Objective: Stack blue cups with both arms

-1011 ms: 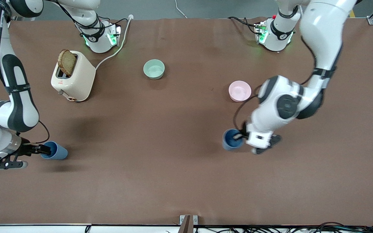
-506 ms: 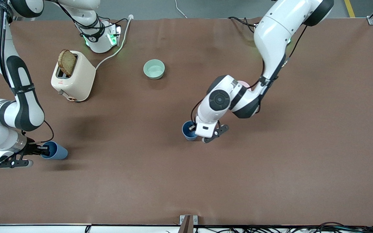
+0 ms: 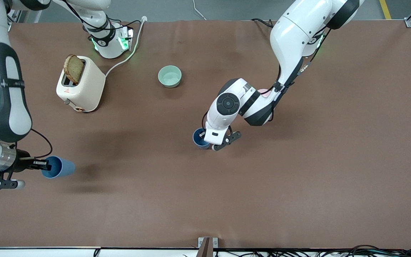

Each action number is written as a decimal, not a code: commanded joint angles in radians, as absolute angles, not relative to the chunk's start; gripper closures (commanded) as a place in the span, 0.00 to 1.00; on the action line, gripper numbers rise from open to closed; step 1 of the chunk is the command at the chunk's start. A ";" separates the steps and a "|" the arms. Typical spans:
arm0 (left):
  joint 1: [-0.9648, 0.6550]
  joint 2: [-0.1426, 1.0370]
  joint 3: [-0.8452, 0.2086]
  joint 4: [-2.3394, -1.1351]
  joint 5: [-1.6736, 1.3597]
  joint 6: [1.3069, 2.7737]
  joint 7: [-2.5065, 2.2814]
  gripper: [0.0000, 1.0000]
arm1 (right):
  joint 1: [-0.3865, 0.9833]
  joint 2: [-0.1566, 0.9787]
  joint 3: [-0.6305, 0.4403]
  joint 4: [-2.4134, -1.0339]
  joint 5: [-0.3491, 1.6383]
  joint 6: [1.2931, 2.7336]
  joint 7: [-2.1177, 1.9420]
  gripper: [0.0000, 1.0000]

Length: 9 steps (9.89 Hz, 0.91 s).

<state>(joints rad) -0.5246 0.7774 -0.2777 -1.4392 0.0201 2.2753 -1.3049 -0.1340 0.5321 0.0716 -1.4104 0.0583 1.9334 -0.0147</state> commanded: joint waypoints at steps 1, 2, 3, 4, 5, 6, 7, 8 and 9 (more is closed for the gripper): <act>-0.526 0.752 -0.267 -1.425 0.043 2.273 -1.339 0.00 | 0.034 0.450 0.066 -1.430 0.069 1.869 0.243 0.99; -0.514 0.700 -0.267 -1.431 0.044 2.231 -1.338 0.00 | 0.116 0.437 0.066 -1.430 0.072 1.861 0.362 0.99; -0.512 0.637 -0.265 -1.425 0.048 2.110 -1.325 0.00 | 0.188 0.425 0.066 -1.430 0.083 1.861 0.443 0.99; -0.503 0.571 -0.259 -1.427 0.048 2.042 -1.297 0.00 | 0.240 0.420 0.066 -1.430 0.131 1.862 0.487 0.99; -0.477 0.517 -0.250 -1.425 0.048 1.995 -1.280 0.00 | 0.303 0.420 0.066 -1.430 0.156 1.865 0.527 0.99; -0.433 0.458 -0.247 -1.425 0.049 1.924 -1.241 0.00 | 0.364 0.423 0.066 -1.430 0.158 1.876 0.582 0.99; -0.372 0.395 -0.247 -1.425 0.049 1.866 -1.133 0.00 | 0.433 0.425 0.064 -1.430 0.158 1.896 0.648 0.99; -0.314 0.335 -0.245 -1.425 0.049 1.797 -1.017 0.00 | 0.493 0.426 0.066 -1.430 0.158 1.919 0.711 0.99; -0.251 0.278 -0.245 -1.427 0.049 1.737 -0.903 0.00 | 0.547 0.431 0.064 -1.433 0.167 1.948 0.753 0.99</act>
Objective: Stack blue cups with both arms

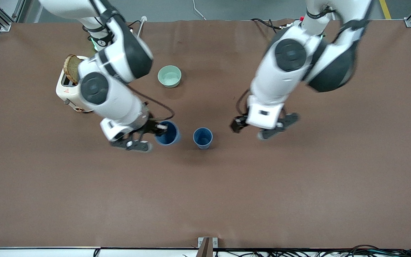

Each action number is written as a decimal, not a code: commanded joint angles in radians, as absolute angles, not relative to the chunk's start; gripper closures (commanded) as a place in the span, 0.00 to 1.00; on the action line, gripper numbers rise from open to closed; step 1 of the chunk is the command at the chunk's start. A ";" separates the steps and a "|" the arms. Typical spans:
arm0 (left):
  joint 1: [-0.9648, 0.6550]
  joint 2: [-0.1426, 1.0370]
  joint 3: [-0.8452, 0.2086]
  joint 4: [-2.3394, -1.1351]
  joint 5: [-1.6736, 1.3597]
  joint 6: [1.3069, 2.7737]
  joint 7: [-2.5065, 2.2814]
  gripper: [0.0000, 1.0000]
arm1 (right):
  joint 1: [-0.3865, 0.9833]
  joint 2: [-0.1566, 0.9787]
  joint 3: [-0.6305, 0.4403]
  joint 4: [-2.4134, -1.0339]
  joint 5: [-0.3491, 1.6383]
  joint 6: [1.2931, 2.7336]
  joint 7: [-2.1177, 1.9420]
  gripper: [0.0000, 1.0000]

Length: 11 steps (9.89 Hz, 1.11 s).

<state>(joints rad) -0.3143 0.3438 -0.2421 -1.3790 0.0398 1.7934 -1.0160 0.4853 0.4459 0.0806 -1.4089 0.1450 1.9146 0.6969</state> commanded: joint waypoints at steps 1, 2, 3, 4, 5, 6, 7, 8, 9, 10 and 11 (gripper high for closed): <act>-0.176 0.225 -0.247 -1.427 0.049 1.697 -0.785 0.00 | 0.580 0.448 0.064 -1.434 0.182 1.986 0.785 0.99; -0.100 0.177 -0.248 -1.428 0.048 1.663 -0.670 0.00 | 0.598 0.471 0.064 -1.434 0.183 2.021 0.807 0.99; -0.047 0.141 -0.253 -1.430 0.048 1.628 -0.573 0.00 | 0.613 0.497 0.061 -1.437 0.173 2.048 0.807 0.99; -0.004 0.117 -0.249 -1.431 0.048 1.599 -0.477 0.00 | 0.629 0.526 0.061 -1.437 0.170 2.083 0.808 0.99; 0.056 0.091 -0.253 -1.437 0.045 1.580 -0.371 0.00 | 0.638 0.537 0.058 -1.448 0.166 2.094 0.807 0.99; 0.075 0.068 -0.255 -1.442 0.044 1.544 -0.291 0.00 | 0.634 0.537 0.058 -1.448 0.158 2.092 0.807 0.99; 0.066 0.023 -0.223 -1.494 0.040 1.540 -0.244 0.00 | 0.637 0.540 0.057 -1.448 0.153 2.095 0.807 0.99; 0.014 -0.027 -0.165 -1.567 0.040 1.540 -0.192 0.00 | 0.635 0.551 0.057 -1.451 0.141 2.100 0.807 0.99; -0.004 -0.079 -0.129 -1.632 0.032 1.542 -0.148 0.00 | 0.637 0.558 0.055 -1.451 0.137 2.102 0.807 0.99; -0.005 -0.101 -0.127 -1.664 0.029 1.542 -0.123 0.00 | 0.637 0.563 0.055 -1.454 0.121 2.100 0.807 0.99; 0.003 -0.101 -0.129 -1.663 0.017 1.540 -0.118 0.00 | 0.637 0.574 0.055 -1.460 0.101 2.105 0.807 0.99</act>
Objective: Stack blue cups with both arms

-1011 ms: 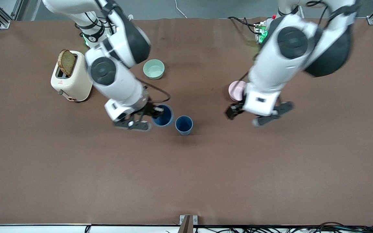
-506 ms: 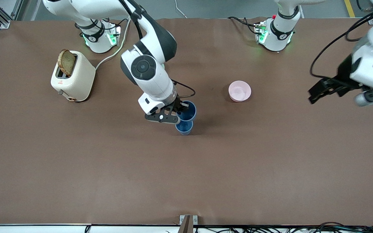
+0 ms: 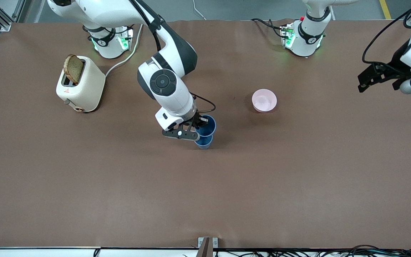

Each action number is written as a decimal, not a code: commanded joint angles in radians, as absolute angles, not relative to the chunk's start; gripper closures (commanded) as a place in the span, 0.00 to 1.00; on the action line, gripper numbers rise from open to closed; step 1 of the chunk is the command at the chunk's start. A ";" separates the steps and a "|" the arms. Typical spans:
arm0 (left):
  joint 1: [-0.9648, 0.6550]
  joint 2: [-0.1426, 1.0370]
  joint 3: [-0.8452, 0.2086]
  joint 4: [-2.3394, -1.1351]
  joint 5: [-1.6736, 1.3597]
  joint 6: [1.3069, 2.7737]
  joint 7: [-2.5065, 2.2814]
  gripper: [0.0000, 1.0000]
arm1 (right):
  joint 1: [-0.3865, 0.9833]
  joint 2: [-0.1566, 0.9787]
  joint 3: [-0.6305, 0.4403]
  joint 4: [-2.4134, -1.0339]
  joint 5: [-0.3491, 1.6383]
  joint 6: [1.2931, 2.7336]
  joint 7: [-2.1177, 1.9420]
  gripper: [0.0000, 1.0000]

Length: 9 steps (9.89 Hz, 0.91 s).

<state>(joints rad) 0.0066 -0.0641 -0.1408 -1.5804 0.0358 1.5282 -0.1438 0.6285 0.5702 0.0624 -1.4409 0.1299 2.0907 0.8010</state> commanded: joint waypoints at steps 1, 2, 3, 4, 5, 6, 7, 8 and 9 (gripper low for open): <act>0.005 -0.101 -0.129 -1.663 -0.001 1.540 -0.115 0.00 | 0.640 0.578 0.055 -1.463 0.100 2.117 0.807 0.99; 0.005 -0.094 -0.129 -1.661 -0.003 1.542 -0.101 0.00 | 0.640 0.580 0.055 -1.465 0.100 2.117 0.807 0.99; 0.005 -0.092 -0.130 -1.664 -0.006 1.540 -0.098 0.00 | 0.640 0.581 0.055 -1.463 0.100 2.118 0.807 0.99; 0.005 -0.089 -0.130 -1.672 -0.021 1.542 -0.091 0.00 | 0.638 0.584 0.054 -1.463 0.095 2.120 0.807 0.99; 0.003 -0.083 -0.132 -1.675 -0.021 1.548 -0.089 0.00 | 0.634 0.584 0.054 -1.463 0.092 2.121 0.807 0.99; 0.002 -0.074 -0.133 -1.675 -0.018 1.557 -0.084 0.00 | 0.630 0.584 0.054 -1.462 0.092 2.120 0.807 0.99; 0.003 -0.074 -0.133 -1.675 -0.015 1.562 -0.084 0.00 | 0.626 0.584 0.054 -1.460 0.087 2.121 0.807 0.99; 0.005 -0.074 -0.135 -1.675 -0.014 1.565 -0.083 0.00 | 0.624 0.589 0.054 -1.459 0.080 2.128 0.807 0.99; 0.005 -0.074 -0.135 -1.675 -0.014 1.566 -0.083 0.00 | 0.624 0.595 0.054 -1.459 0.080 2.144 0.807 0.99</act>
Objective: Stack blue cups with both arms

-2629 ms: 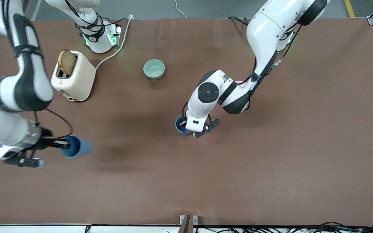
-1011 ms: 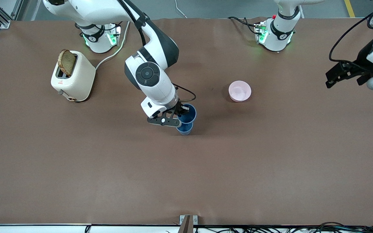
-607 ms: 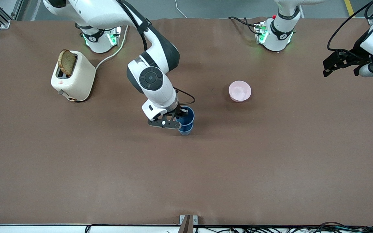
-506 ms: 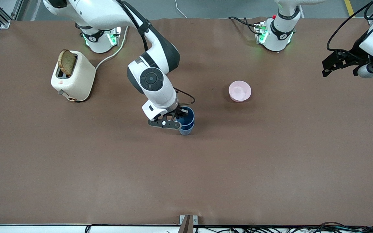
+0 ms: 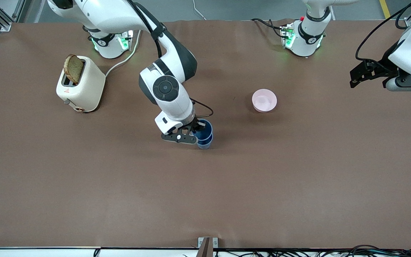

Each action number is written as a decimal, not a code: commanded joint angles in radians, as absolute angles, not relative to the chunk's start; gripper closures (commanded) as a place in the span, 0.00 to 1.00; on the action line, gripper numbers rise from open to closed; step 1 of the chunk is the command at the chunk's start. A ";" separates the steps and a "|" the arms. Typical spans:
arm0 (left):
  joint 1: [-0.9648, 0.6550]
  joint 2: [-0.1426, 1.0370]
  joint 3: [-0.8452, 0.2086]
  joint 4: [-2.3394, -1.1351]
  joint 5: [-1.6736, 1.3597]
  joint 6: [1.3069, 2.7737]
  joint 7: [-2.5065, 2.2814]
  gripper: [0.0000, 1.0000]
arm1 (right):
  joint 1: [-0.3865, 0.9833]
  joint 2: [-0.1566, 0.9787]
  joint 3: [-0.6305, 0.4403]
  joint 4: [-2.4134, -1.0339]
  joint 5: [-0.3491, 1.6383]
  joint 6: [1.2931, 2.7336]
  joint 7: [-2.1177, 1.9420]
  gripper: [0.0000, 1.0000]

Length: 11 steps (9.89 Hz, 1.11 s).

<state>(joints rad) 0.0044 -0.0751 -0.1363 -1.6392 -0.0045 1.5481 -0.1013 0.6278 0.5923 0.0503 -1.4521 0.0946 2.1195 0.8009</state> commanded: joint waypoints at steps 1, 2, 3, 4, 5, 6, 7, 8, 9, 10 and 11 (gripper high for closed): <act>0.003 -0.074 -0.135 -1.675 -0.012 1.566 -0.083 0.00 | 0.627 0.601 0.054 -1.459 0.078 2.151 0.807 0.98; 0.006 -0.074 -0.135 -1.675 -0.012 1.566 -0.083 0.00 | 0.627 0.603 0.054 -1.459 0.078 2.151 0.807 0.98; 0.006 -0.072 -0.135 -1.675 -0.011 1.575 -0.083 0.00 | 0.627 0.603 0.054 -1.459 0.078 2.151 0.807 0.97; 0.006 -0.072 -0.135 -1.677 -0.011 1.585 -0.083 0.00 | 0.624 0.601 0.054 -1.459 0.080 2.149 0.807 0.73; 0.006 -0.071 -0.135 -1.677 -0.011 1.586 -0.083 0.00 | 0.626 0.601 0.054 -1.459 0.080 2.148 0.807 0.04; 0.006 -0.071 -0.135 -1.677 -0.011 1.586 -0.083 0.00 | 0.623 0.598 0.052 -1.456 0.078 2.145 0.804 0.00; 0.006 -0.071 -0.135 -1.678 -0.011 1.586 -0.083 0.00 | 0.615 0.589 0.052 -1.453 0.078 2.140 0.801 0.00; 0.006 -0.072 -0.135 -1.678 -0.009 1.586 -0.083 0.00 | 0.592 0.563 0.052 -1.454 0.080 2.128 0.792 0.00; 0.006 -0.072 -0.135 -1.678 -0.009 1.586 -0.083 0.00 | 0.571 0.520 0.052 -1.454 0.080 2.100 0.787 0.00; 0.006 -0.072 -0.135 -1.678 -0.009 1.585 -0.083 0.00 | 0.537 0.471 0.052 -1.456 0.080 2.061 0.784 0.00; 0.006 -0.072 -0.135 -1.678 -0.009 1.583 -0.083 0.00 | 0.507 0.418 0.052 -1.457 0.080 1.992 0.773 0.00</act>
